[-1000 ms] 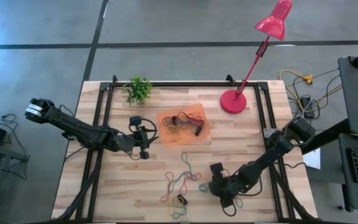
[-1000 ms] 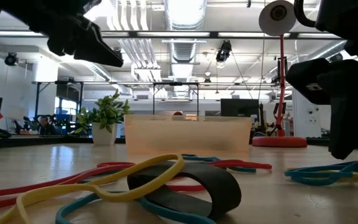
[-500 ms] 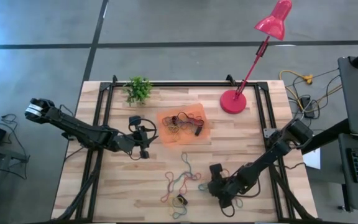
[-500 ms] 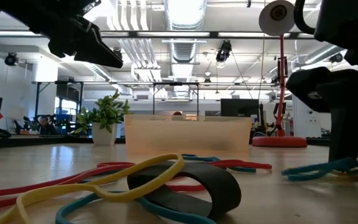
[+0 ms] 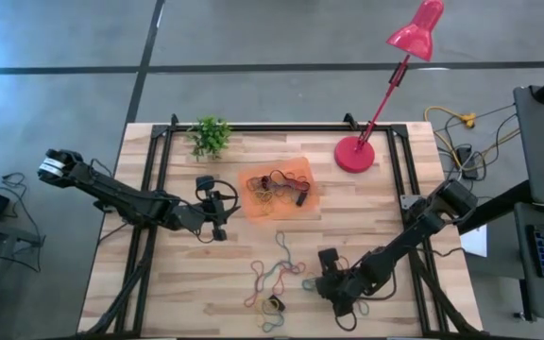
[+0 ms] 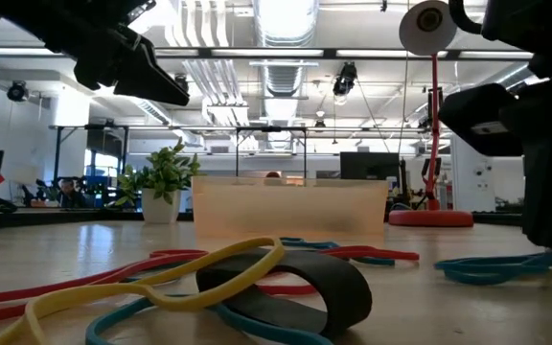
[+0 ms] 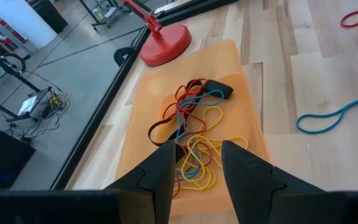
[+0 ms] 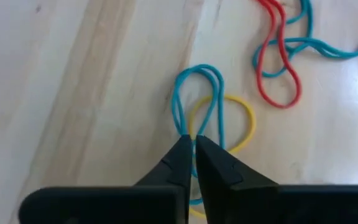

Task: Pick and place rubber bands into bin
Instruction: Put the blue rubber band into the orange bin

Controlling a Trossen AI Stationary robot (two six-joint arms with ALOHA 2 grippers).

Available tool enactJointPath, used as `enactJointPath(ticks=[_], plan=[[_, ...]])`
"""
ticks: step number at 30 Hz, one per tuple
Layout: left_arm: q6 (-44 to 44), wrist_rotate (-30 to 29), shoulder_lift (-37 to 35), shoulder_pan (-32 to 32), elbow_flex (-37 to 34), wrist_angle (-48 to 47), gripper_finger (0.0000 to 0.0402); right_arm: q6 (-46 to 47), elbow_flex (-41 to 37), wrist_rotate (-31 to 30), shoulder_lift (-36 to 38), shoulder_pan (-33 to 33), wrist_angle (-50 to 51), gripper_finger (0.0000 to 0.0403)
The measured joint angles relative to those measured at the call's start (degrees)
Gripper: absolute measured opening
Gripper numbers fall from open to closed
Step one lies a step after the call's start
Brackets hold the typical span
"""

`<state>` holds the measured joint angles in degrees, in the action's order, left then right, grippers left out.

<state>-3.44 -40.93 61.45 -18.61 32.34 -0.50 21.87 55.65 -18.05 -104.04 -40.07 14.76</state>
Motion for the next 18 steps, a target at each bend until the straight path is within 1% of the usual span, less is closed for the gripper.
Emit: enactJointPath(ticks=[6, 11, 14, 18], plan=[[0.0, -0.1, 0.0, 0.0, 0.0, 0.0, 0.0117, 0.2, 2.3, -2.8, 0.5, 0.0, 4.0, 0.0009], [0.0, -0.1, 0.0, 0.0, -0.1, 0.0, 0.0117, 0.4, 2.5, -2.6, 0.5, 0.0, 3.9, 0.0009], [0.0, -0.1, 0.0, 0.0, -0.2, 0.0, 0.0117, 0.5, 2.4, -2.4, 0.5, 0.0, 3.8, 0.0019], [0.0, -0.1, 0.0, 0.0, -0.2, 0.0, 0.0117, 0.6, 2.4, -1.8, 0.5, 0.1, 2.8, 0.0045]])
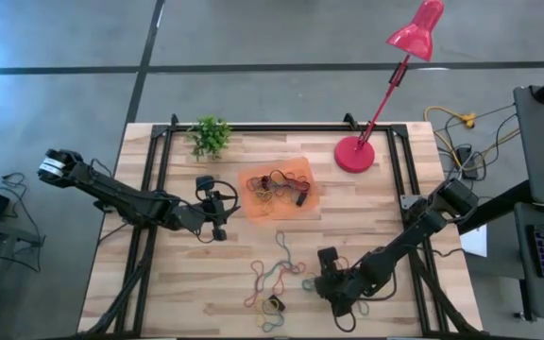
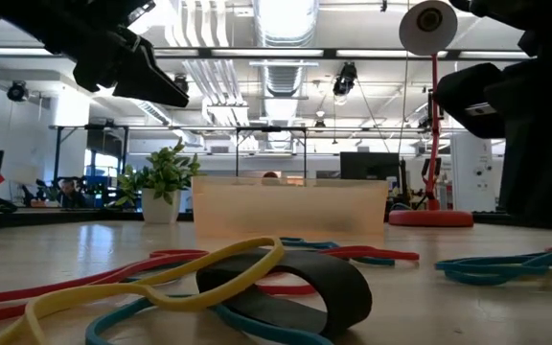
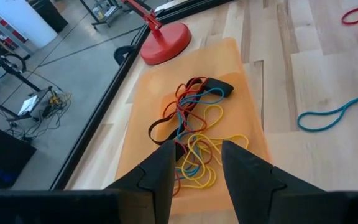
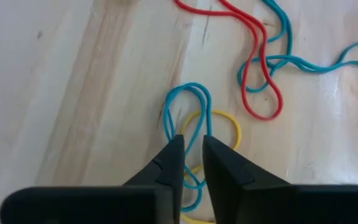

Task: Pick and place rubber bands into bin
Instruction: Put the blue rubber band into the orange bin

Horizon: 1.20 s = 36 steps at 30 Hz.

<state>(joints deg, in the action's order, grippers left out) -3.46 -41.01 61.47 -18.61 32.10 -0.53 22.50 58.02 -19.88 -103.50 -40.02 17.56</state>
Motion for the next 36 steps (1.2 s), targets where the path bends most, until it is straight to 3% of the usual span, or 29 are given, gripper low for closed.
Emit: enactJointPath(ticks=[11, 36], plan=[[0.0, 0.0, 0.0, 0.0, -0.1, 0.0, 0.0117, 0.3, -0.2, 2.2, -0.5, 0.2, -0.3, 0.0106], [-0.2, 0.0, 0.0, 0.0, -0.2, 0.0, 0.0117, 1.1, -3.8, 2.4, -1.3, 0.4, -5.9, 0.0073]])
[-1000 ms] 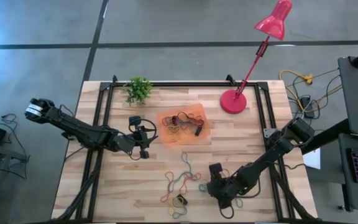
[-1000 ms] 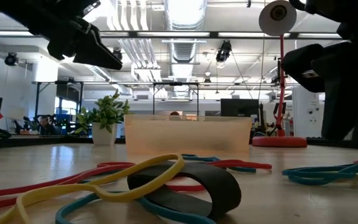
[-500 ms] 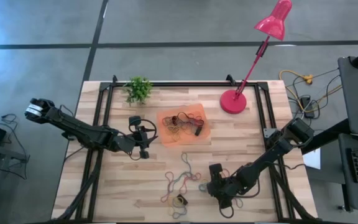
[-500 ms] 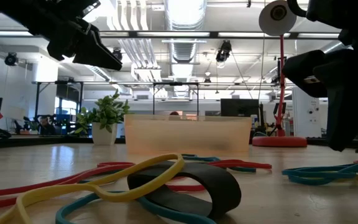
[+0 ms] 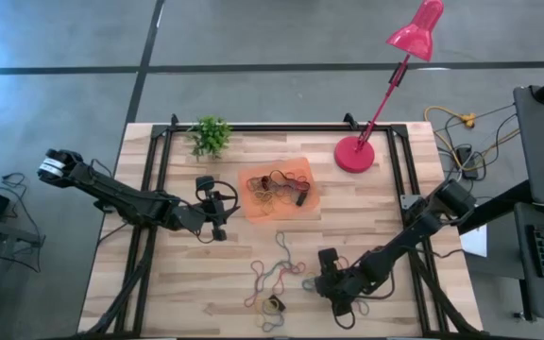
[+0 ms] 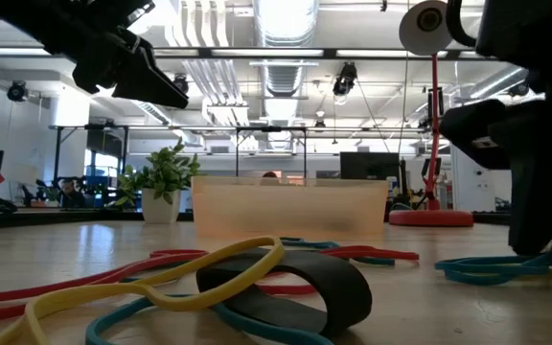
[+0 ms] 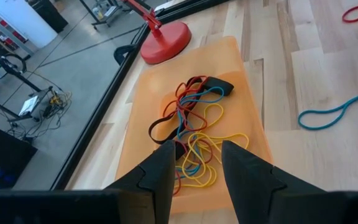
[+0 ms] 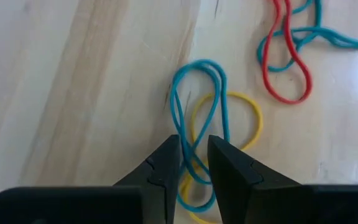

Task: Pick and place rubber bands into bin
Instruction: Put the blue rubber band into the orange bin

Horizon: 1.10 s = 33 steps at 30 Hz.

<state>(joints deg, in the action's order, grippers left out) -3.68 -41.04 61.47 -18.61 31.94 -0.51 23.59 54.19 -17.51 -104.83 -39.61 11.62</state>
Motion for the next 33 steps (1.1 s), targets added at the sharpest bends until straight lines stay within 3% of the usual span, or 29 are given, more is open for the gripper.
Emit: enactJointPath(ticks=[9, 15, 22, 33], plan=[[0.0, 0.0, 0.0, 0.1, -0.2, -0.2, 0.0117, 0.0, 0.0, 1.7, -1.8, 0.6, -1.9, 0.0068], [0.0, 0.0, 0.2, 0.2, -0.2, -0.1, 0.0117, -0.9, 0.0, 2.2, -1.7, 0.6, -1.8, 0.0018], [0.0, 0.0, 0.3, 0.2, -0.2, 0.0, 0.0117, -1.1, 0.0, 2.0, -1.4, 0.7, -1.4, 0.0009], [0.0, 0.0, 0.3, 0.2, -0.2, -0.1, 0.0117, -0.8, -0.2, 0.0, 6.1, 0.6, 4.1, 0.0008]])
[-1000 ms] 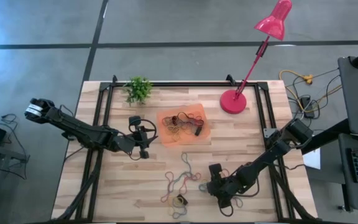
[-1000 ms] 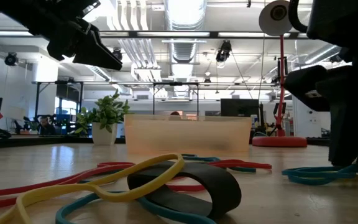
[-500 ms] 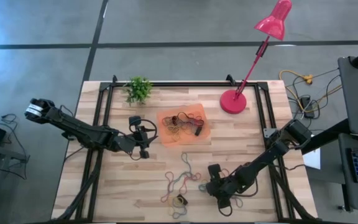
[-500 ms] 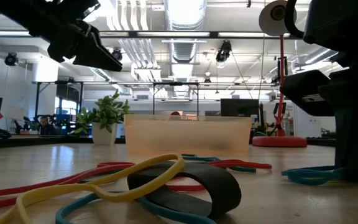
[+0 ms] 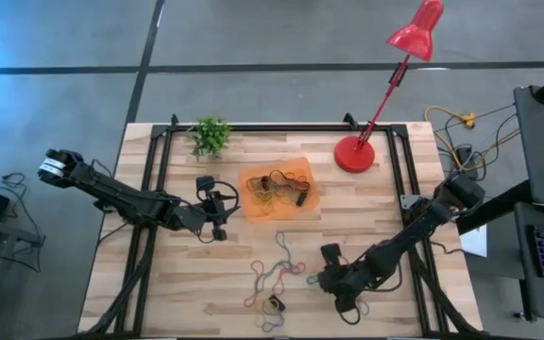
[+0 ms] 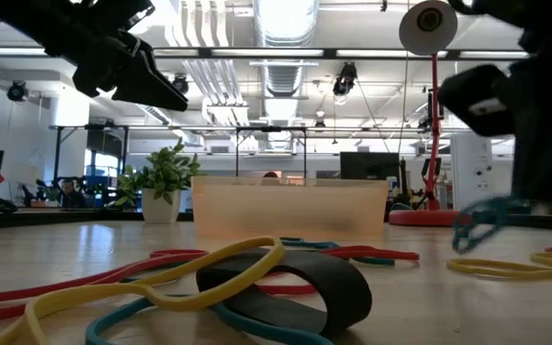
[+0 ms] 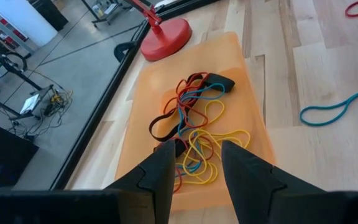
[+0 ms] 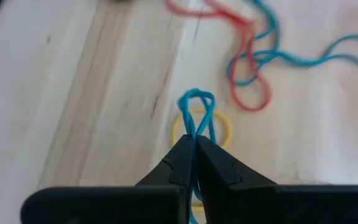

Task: Pick and place rubber bands into bin
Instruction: Put the blue rubber band into the orange bin

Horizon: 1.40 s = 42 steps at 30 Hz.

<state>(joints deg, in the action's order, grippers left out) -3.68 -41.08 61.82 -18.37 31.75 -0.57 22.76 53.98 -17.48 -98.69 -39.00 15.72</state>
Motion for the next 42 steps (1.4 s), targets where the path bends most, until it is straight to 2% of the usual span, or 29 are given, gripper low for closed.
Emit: enactJointPath(ticks=[6, 10, 15, 17, 20, 26, 32, 37, 42], plan=[[-0.1, 0.0, 0.0, 0.0, 0.0, 0.1, 0.0117, -2.3, 0.0, -5.6, 5.9, 0.0, 2.6, 0.0008], [-0.1, 0.0, 0.0, 0.0, 0.0, 0.1, 0.0117, -7.0, 0.0, -11.8, 9.7, 0.7, 3.0, 0.0008], [-0.1, 0.0, 0.0, 0.0, 0.0, 0.1, 0.0117, -14.8, 0.1, -21.2, 12.2, 4.6, 2.6, 0.0008], [-0.1, 0.0, 0.0, 0.0, 0.0, 0.1, 0.0117, -17.6, 0.1, -23.1, 12.5, 7.3, 2.0, 0.0008], [-0.1, 0.0, 0.0, 0.0, 0.0, 0.1, 0.0117, -19.5, 0.1, -23.2, 12.4, 12.8, 1.5, 0.0008], [0.0, 0.0, 0.0, 0.0, 0.0, 0.1, 0.0117, -16.3, 0.1, -22.6, 11.4, 25.0, 1.3, 0.0008], [-0.1, 0.0, 0.0, 0.0, 0.1, 0.1, 0.0117, -16.0, 0.1, -12.9, 10.3, 35.9, -1.1, 0.0008], [-1.1, 0.0, 0.0, 0.0, 0.1, 0.1, 0.0117, -17.2, 0.1, -6.8, 8.5, 41.4, -4.7, 0.0009], [-1.2, 0.0, 0.0, 0.0, 0.0, 0.1, 0.0117, -15.9, 0.1, -6.2, 7.6, 43.8, -5.4, 0.0009]])
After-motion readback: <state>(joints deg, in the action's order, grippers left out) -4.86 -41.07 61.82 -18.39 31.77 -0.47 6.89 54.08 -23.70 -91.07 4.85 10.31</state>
